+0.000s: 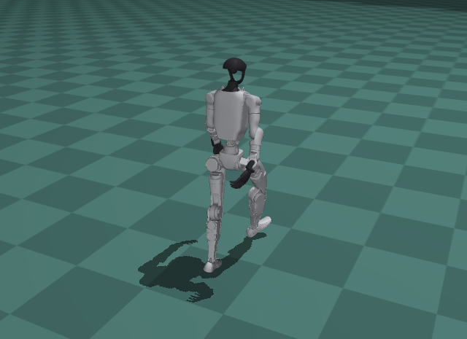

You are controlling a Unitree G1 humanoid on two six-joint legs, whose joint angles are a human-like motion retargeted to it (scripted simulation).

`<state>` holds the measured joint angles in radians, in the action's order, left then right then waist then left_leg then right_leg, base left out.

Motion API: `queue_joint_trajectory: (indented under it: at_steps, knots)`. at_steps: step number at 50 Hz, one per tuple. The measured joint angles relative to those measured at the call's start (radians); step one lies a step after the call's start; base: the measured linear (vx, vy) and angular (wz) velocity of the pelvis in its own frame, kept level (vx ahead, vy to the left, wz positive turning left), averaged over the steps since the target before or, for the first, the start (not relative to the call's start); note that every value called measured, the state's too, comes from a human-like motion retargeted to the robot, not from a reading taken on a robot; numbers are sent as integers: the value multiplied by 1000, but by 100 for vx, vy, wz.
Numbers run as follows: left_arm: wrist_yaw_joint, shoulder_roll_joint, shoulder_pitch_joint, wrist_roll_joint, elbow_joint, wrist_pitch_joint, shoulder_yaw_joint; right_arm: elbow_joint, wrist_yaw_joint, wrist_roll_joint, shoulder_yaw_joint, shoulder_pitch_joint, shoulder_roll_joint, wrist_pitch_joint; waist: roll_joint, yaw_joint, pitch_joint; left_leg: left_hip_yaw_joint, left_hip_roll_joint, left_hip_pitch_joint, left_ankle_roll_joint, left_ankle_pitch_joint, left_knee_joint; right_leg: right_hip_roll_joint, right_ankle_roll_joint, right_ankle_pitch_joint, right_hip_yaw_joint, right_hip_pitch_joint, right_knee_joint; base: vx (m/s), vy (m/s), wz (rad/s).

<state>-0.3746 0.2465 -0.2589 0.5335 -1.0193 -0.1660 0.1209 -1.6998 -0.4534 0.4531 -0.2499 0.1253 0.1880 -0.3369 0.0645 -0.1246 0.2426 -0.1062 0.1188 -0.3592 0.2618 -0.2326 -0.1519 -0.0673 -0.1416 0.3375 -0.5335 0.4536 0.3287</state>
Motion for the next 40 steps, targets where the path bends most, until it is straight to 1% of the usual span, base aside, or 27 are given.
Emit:
queue_joint_trajectory:
  at_steps: [2,3,5,6,8,10,11,12,14,15,17,18,20,23,25,27,28,29,30,32,33,34,35,36,37,38,40]
  knots:
    - [3,3,19,-10,37,15,-17,4,-6,2,-15,1,10,-9,-3,-12,-15,4,7,-31,0,72,9,-10,5,13,20,8,60,81,-5,-5]
    - [6,3,36,-13,49,21,-21,8,-5,9,-19,1,13,-3,-6,-19,-27,3,5,-42,0,115,6,-10,-19,20,20,4,87,98,-13,-22]
    - [10,10,89,-25,70,32,-35,18,1,26,-24,1,19,12,-11,-25,-51,-10,-3,-57,0,210,-25,1,-53,123,0,-35,126,109,-27,-49]
    - [17,8,118,-29,67,39,-44,22,6,26,-26,-4,24,13,-9,-13,-46,-21,-8,-60,0,276,-82,19,-48,162,12,-78,127,133,-56,-85]
    - [39,-7,174,-27,50,56,-66,28,14,9,-35,-16,40,10,0,30,-15,-62,-24,-51,0,422,-258,50,-38,232,83,-170,130,135,-68,-119]
    - [60,-24,228,-4,23,67,-89,37,12,-26,-29,-36,53,3,-4,91,33,-81,-28,23,0,549,-517,59,-15,295,121,-285,103,100,-38,-132]
    - [55,-26,252,20,9,68,-95,42,7,-41,-11,-57,56,-2,-6,119,55,-60,-12,99,0,558,-658,63,-8,308,138,-331,79,82,-18,-105]
    - [48,-25,275,45,-7,70,-100,47,5,-52,9,-83,58,-6,-7,141,72,-53,-10,174,0,532,-794,64,2,320,148,-370,59,79,-1,-50]
    - [39,-16,318,100,-47,74,-103,53,22,-50,48,-162,58,-14,-18,168,80,-90,-74,340,0,335,-1051,68,22,336,138,-410,29,70,21,2]
    - [43,-13,337,127,-75,74,-101,53,39,-37,66,-212,58,-18,-31,184,78,-106,-122,446,0,227,-1185,85,27,338,135,-423,7,50,19,-8]
    - [59,-23,369,170,-156,50,-90,69,74,19,96,-310,62,-24,-68,224,67,-95,-167,674,0,44,-1373,128,30,316,150,-448,-58,57,4,-34]
    - [57,-27,386,188,-199,37,-80,82,89,52,108,-355,61,-21,-85,241,62,-99,-189,770,0,-12,-1424,145,35,307,158,-463,-86,70,3,-35]
    - [32,-34,417,220,-279,9,-56,111,108,102,137,-451,59,-14,-113,267,44,-139,-239,937,0,-55,-1462,175,53,290,162,-494,-142,58,23,-26]
    - [-6,-43,484,217,-356,0,-19,175,109,114,182,-582,50,-5,-135,335,30,-249,-218,1104,0,4,-1302,179,94,242,193,-540,-199,48,65,-55]
    - [-5,-63,564,160,-375,55,24,229,104,112,196,-653,41,-2,-131,364,8,-353,-156,1134,0,144,-1044,132,136,206,195,-556,-221,62,84,-31]
    - [-22,-78,646,54,-407,153,101,309,103,102,218,-690,18,10,-125,370,-10,-376,-108,1086,-115,346,-764,117,157,189,189,-588,-225,99,47,-11]
    - [-50,-81,682,8,-432,170,155,356,102,91,235,-698,4,18,-125,373,-20,-372,-89,1046,-154,410,-640,120,171,173,192,-612,-230,101,28,-15]
    - [-83,-78,709,-29,-461,144,207,419,100,73,260,-693,-3,16,-127,379,-29,-338,-53,1006,-170,450,-542,123,191,154,194,-640,-235,98,24,-13]
    - [-118,-71,732,-61,-490,97,257,490,98,50,289,-682,-8,10,-131,387,-39,-289,-7,966,-174,477,-456,125,214,133,195,-668,-240,109,26,-10]
    - [-141,-48,765,-122,-528,-19,316,646,96,38,344,-640,-12,28,-130,408,-63,-263,44,885,-90,590,-370,120,259,86,184,-710,-231,116,22,-2]
    - [-127,-36,781,-149,-534,-38,336,712,94,51,361,-618,-13,60,-126,415,-77,-347,28,836,-41,648,-337,118,279,58,178,-724,-220,107,15,13]
    - [-97,-28,794,-179,-537,-34,343,775,93,74,372,-589,-12,98,-123,420,-87,-303,53,825,-16,657,-332,116,298,19,172,-736,-197,100,13,19]
    - [-59,-22,805,-211,-539,-18,342,837,93,101,380,-557,-10,139,-119,425,-96,-196,99,834,-2,640,-340,113,317,-25,165,-747,-169,103,7,7]
    - [-21,-29,803,-235,-534,-7,332,878,106,119,397,-532,-16,160,-114,420,-88,-151,105,836,-1,614,-368,119,335,-92,170,-744,-112,102,-4,2]
    - [13,-36,796,-255,-528,2,321,913,117,128,417,-509,-23,176,-113,411,-81,-113,99,832,0,582,-397,134,353,-160,173,-736,-46,91,-26,6]
    - [38,-44,779,-267,-520,10,308,932,127,122,442,-488,-31,184,-122,393,-75,-91,66,813,0,539,-432,169,371,-233,173,-718,41,79,-35,9]
    - [74,-70,736,-268,-491,38,277,938,115,118,466,-444,-41,188,-176,379,-66,-30,-11,782,0,446,-516,231,373,-299,157,-652,303,72,-26,-17]
